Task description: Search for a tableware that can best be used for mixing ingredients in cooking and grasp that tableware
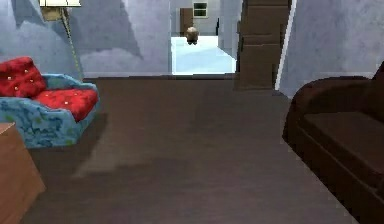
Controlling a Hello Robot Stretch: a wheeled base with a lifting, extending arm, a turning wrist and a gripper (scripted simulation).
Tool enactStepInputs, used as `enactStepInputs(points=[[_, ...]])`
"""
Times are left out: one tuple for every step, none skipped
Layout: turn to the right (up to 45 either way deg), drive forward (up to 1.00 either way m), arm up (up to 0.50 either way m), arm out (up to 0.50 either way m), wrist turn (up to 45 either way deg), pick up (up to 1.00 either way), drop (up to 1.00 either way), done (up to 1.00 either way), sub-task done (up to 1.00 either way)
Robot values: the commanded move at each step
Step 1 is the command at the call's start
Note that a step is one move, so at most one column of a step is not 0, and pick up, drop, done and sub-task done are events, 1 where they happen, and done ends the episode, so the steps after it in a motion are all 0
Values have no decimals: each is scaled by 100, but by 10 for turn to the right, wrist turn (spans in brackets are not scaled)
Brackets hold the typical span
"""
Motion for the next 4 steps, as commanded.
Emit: enactStepInputs(points=[[0, 100, 0, 0, 0, 0, 0, 0, 0], [0, 100, 0, 0, 0, 0, 0, 0, 0], [0, 100, 0, 0, 0, 0, 0, 0, 0], [0, 100, 0, 0, 0, 0, 0, 0, 0]])
